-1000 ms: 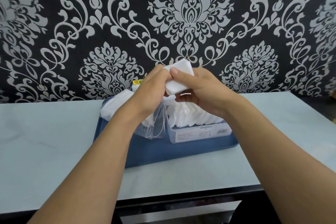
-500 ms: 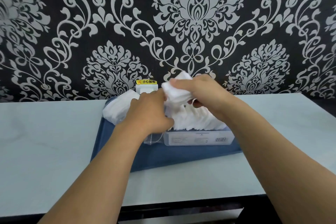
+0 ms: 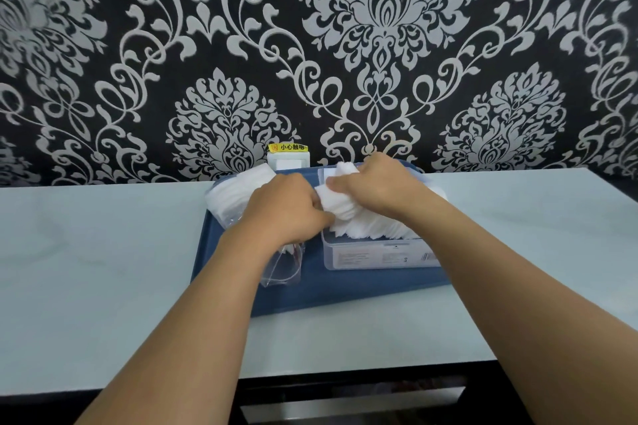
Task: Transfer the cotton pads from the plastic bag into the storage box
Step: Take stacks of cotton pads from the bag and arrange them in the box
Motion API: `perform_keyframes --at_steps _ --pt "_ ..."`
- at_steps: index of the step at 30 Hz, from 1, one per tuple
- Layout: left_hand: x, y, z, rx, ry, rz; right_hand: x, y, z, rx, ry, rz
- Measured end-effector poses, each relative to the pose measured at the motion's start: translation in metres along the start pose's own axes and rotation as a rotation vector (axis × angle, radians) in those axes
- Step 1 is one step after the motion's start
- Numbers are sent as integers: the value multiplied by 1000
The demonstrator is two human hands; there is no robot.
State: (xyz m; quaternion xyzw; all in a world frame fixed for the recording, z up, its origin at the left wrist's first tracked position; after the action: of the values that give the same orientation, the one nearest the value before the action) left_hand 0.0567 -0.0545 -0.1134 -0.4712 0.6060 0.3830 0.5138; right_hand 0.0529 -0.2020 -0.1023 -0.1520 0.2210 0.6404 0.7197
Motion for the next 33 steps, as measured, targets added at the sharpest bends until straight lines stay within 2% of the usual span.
perform_keyframes --at_steps 7,11,15,18,23,24,26,29,33 --pt "10 6 -13 5 135 75 10 7 0 -54 510 -76" --pt "12 9 -17 8 170 64 16 8 -2 25 599 -102" --pt "13 12 -19 14 190 52 19 8 0 -15 689 -183" --pt "13 14 -20 12 208 44 22 8 -4 30 688 -88" --pt "14 17 -23 13 164 76 17 29 12 65 639 324" --pt "13 17 -24 9 143 72 16 33 15 47 635 363" --pt "13 16 -24 -9 105 63 14 34 16 3 664 349" --pt "14 15 -24 -40 67 50 11 30 11 34 688 294" --pt "10 18 -25 -51 16 -80 8 27 10 69 655 258"
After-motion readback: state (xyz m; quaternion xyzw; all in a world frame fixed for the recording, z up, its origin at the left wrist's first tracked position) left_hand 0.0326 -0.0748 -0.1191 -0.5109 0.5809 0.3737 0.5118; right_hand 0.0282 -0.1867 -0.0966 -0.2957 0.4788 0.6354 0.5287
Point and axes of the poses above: each hand's wrist, its own y-axis away from the middle knuckle, its own x-axis out of the palm, z = x × y, the point moved 5 cm from there along -y, towards the middle knuckle, and after that the axes turned 13 degrees about -y, right-handed, at the moved point
